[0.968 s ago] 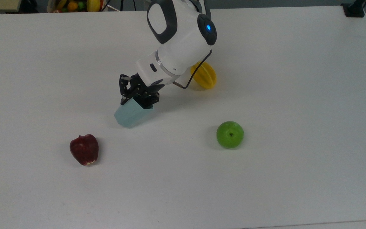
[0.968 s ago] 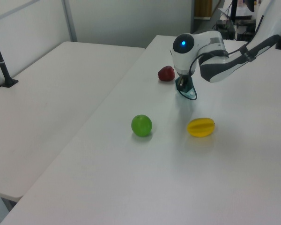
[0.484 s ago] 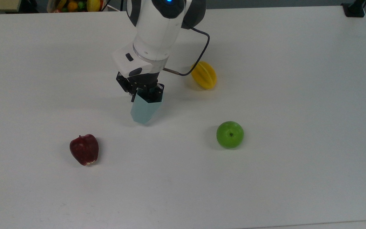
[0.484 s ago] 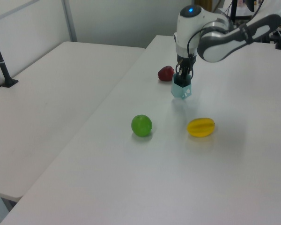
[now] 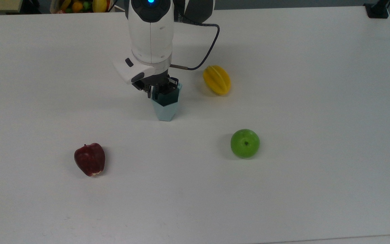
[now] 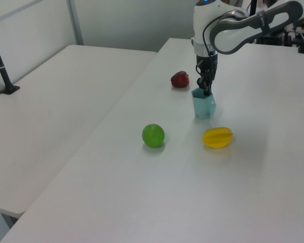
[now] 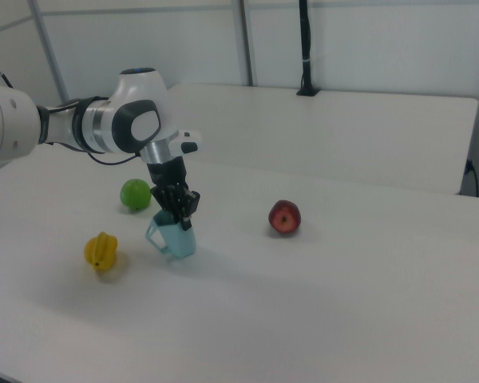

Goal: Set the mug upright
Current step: 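Open the gripper and lift it off the upright mug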

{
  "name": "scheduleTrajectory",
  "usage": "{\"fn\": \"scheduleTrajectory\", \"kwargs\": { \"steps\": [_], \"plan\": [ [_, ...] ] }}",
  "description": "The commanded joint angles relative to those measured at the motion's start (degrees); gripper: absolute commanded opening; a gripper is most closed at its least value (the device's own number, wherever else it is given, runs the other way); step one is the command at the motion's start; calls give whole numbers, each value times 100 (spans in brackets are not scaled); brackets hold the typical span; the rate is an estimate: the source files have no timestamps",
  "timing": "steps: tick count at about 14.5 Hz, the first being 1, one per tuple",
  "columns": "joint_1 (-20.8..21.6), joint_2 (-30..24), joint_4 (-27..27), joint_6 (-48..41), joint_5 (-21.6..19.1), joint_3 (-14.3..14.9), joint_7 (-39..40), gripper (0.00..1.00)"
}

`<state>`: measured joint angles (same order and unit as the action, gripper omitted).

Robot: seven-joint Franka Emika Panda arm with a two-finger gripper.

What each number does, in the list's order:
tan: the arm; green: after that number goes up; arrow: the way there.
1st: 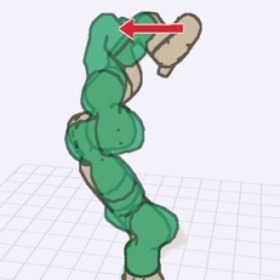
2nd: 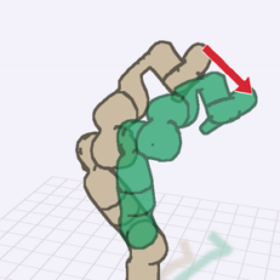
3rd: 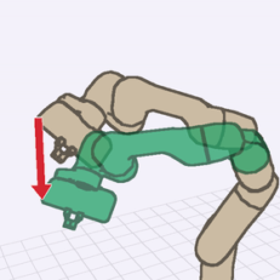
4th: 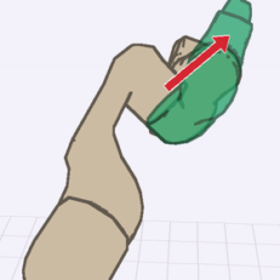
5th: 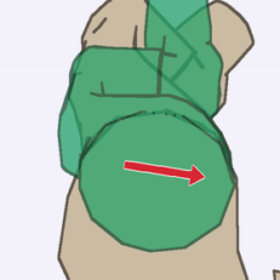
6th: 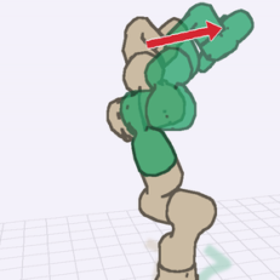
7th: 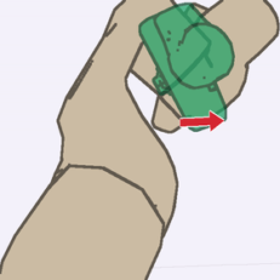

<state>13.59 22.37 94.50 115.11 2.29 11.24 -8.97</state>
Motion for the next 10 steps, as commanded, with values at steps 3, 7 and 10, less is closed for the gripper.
{"fn": "scheduleTrajectory", "kwargs": {
  "steps": [3,7,10],
  "plan": [
    [12,136,-80,-112,-142,27,159,60],
    [-76,-83,-335,-278,-150,150,325,100],
    [-172,-382,-493,-594,-387,334,440,100]
  ]
}}
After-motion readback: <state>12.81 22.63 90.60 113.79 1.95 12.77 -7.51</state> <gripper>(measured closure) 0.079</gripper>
